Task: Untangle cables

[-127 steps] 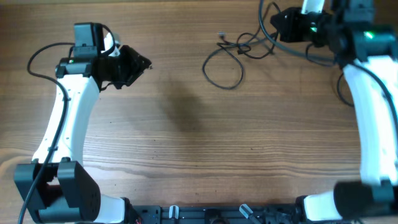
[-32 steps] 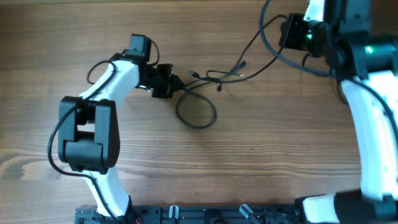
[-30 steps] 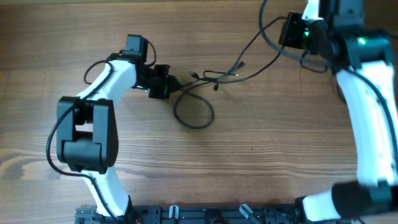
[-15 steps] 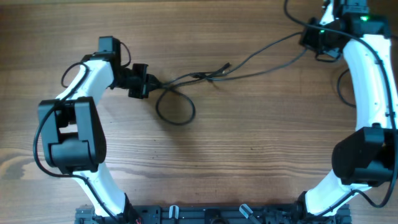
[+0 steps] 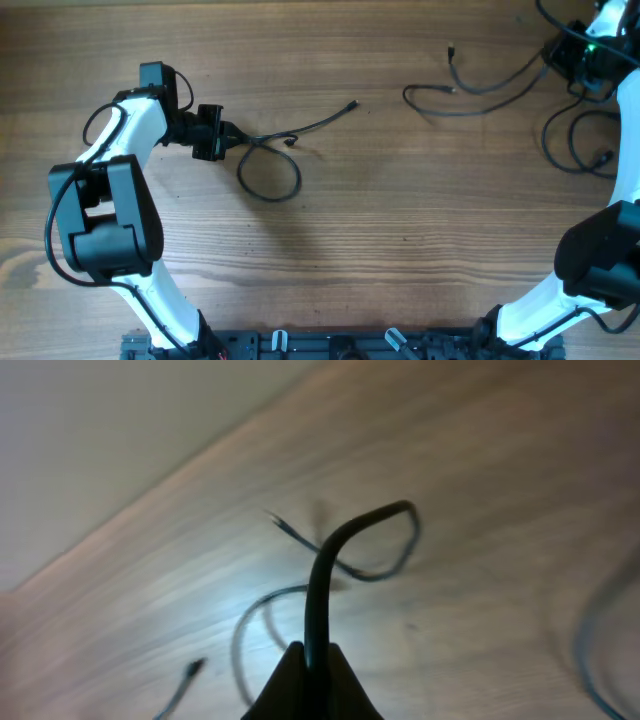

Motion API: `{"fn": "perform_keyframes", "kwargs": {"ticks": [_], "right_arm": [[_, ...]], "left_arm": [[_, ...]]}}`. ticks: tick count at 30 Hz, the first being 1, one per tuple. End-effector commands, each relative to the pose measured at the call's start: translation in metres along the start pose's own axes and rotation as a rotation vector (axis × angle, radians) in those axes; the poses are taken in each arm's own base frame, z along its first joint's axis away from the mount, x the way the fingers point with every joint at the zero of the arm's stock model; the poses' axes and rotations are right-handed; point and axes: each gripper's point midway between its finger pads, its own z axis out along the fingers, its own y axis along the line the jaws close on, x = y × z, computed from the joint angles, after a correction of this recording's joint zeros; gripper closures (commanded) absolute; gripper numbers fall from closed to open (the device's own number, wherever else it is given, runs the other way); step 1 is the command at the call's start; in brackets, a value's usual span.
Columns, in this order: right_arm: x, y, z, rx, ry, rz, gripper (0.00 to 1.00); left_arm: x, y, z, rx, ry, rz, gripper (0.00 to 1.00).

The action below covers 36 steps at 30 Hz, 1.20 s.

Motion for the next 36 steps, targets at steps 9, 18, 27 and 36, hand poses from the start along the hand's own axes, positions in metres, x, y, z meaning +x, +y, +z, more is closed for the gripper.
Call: {"fn": "perform_keyframes", "kwargs": {"ticks": [9, 18, 27, 36], "right_arm": [[-0.100, 0.028, -0.150, -0.029, -0.537, -0.021, 0.96], [-0.099, -0.075, -0.205, 0.325, -0.641, 0.162, 0.96], [-0.084, -0.108, -0.137, 0.317, -0.442, 0.204, 0.96], [-0.113, -0.062, -0.116, 0.140, -0.495, 0.018, 0.96]], "left_arm": [[0.024, 0.011, 0.029, -0.120, -0.031, 0.128, 0.96], [0.052, 0.011, 0.055, -0.165, -0.031, 0.237, 0.93], [0.068, 0.013, 0.068, -0.188, -0.025, 0.289, 0.90], [0.070, 0.013, 0.070, -0.195, -0.026, 0.298, 0.90]]}}
